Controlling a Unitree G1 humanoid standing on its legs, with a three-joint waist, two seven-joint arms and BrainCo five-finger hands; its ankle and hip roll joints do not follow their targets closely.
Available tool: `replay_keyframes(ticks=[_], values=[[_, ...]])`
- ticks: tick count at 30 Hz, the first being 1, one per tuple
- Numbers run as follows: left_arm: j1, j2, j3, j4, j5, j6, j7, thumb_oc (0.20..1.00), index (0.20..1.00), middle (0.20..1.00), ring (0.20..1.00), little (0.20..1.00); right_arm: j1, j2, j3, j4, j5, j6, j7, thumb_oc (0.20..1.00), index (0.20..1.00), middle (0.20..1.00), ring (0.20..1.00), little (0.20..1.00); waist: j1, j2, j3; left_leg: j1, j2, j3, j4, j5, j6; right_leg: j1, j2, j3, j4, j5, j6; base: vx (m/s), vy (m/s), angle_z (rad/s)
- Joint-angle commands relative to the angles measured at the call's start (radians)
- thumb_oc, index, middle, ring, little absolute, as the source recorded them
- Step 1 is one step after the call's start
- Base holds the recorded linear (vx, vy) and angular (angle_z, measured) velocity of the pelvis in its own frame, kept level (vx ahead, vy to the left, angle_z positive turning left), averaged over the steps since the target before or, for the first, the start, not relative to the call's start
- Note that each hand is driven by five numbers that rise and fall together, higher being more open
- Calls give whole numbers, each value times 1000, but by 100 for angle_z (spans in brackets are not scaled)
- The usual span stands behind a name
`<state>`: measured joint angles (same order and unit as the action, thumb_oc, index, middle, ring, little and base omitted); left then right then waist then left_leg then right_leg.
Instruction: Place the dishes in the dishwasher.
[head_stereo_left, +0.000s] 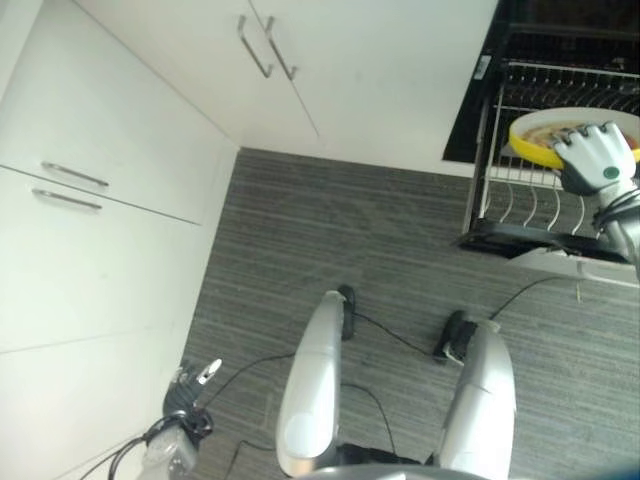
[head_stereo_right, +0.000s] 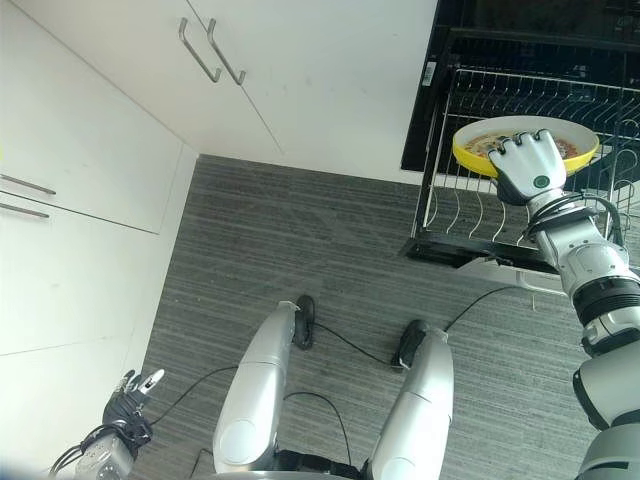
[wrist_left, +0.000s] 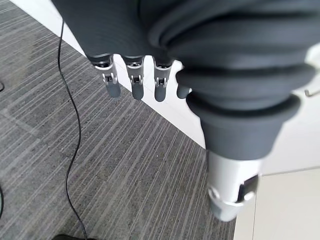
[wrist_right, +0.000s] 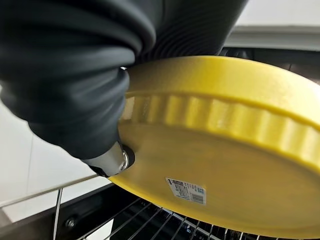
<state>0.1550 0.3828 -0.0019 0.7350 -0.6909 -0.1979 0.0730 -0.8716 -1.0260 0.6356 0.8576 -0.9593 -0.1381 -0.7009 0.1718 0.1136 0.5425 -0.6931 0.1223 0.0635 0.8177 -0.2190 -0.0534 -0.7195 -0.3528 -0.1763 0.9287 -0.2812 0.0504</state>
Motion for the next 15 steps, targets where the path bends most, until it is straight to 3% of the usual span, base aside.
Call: replay_keyframes(ticks=[1,6,15], values=[[45,81,-23,-9,-24,-33,-6,1000,1000,1000,1000,1000,-65,-14,22,25,62,31,8,200,200,200,200,200,34,-4,-49,62,22,-64,-118,23,-33,73,-11,28,-19,-33,54,-15,-44,4],[49,89,-23,-22,-21,-36,-18,1000,1000,1000,1000,1000,-78,-18,39,49,92,12,102,200,200,200,200,200,45,-6,-45,62,17,-63,-129,31,-29,76,-7,13,-22,-33,45,3,-7,0],[56,119,-7,-78,-9,-20,-9,1000,1000,1000,1000,1000,-81,-14,29,99,141,25,173,200,200,200,200,200,69,-22,-30,48,9,-65,-137,45,-14,78,4,-22,-26,-27,27,7,-62,3]])
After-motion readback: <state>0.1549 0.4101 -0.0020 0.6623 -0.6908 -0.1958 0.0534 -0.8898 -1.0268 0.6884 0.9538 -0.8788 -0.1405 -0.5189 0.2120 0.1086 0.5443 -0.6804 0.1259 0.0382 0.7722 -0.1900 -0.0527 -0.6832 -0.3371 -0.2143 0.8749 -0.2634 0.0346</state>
